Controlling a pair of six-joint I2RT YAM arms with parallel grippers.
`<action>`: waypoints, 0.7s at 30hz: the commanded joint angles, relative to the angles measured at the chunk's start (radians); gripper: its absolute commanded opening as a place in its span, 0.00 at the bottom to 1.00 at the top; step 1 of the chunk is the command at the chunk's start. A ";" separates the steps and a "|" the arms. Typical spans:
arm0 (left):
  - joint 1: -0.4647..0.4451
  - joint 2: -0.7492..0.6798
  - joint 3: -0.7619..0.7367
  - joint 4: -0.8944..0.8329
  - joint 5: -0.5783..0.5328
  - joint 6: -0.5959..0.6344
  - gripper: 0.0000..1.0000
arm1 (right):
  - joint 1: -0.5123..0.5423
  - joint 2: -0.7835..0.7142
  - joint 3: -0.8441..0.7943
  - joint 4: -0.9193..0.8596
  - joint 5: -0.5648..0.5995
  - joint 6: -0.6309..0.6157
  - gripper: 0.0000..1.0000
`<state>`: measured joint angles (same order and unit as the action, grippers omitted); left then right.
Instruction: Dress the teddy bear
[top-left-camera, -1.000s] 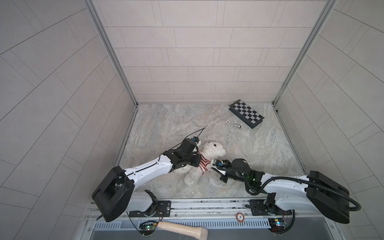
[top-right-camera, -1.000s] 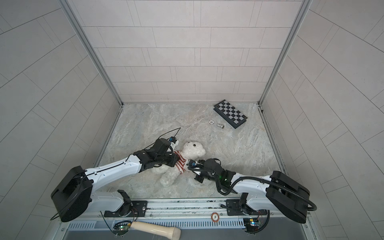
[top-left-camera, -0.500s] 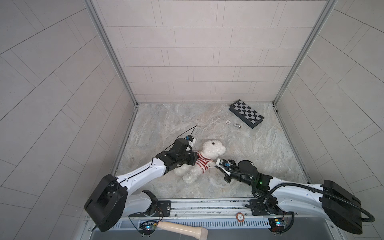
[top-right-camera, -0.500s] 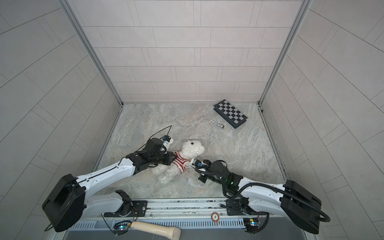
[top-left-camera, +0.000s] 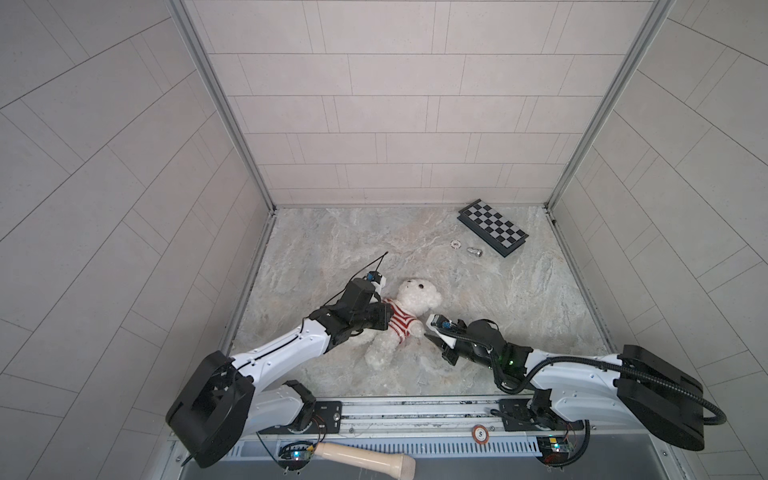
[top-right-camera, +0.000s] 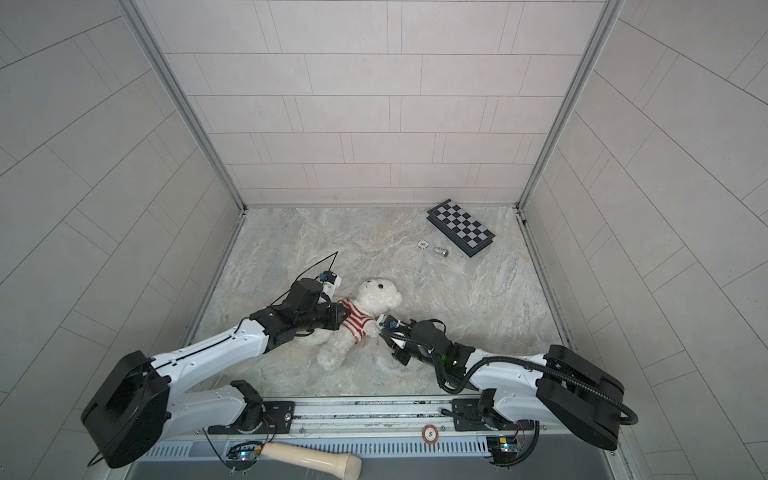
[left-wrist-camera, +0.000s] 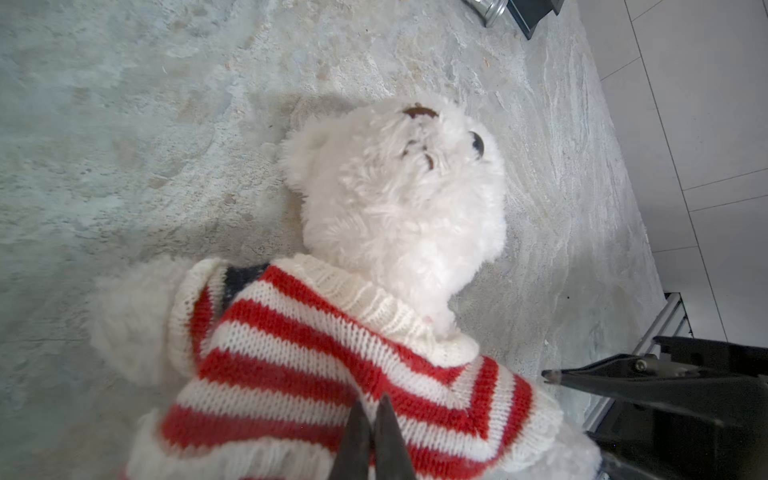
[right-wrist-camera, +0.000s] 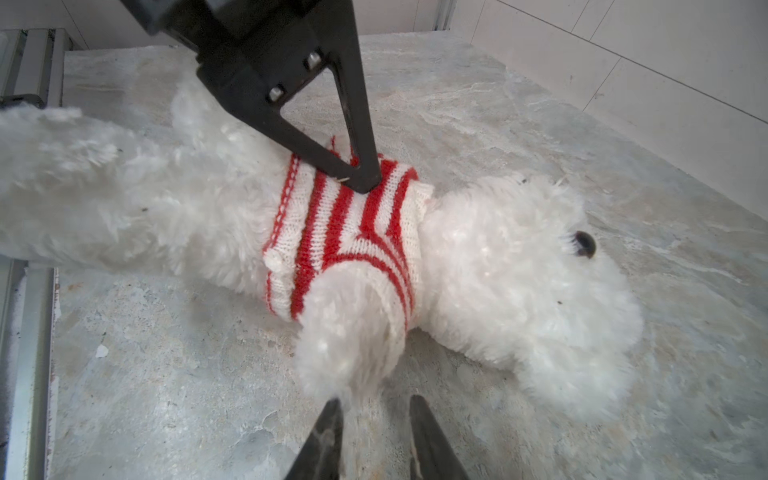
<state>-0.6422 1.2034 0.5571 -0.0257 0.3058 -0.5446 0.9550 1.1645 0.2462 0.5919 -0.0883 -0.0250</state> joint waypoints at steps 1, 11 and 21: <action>-0.008 -0.004 -0.034 0.069 -0.004 -0.061 0.00 | 0.034 -0.041 0.002 0.031 0.036 0.034 0.36; -0.030 0.038 -0.061 0.170 -0.010 -0.128 0.00 | 0.082 -0.032 0.084 -0.110 0.160 0.064 0.47; -0.042 0.040 -0.056 0.158 -0.035 -0.122 0.00 | 0.083 0.063 0.097 -0.073 0.245 0.063 0.33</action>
<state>-0.6773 1.2392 0.5098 0.1268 0.2878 -0.6640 1.0340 1.2205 0.3275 0.5129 0.1162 0.0269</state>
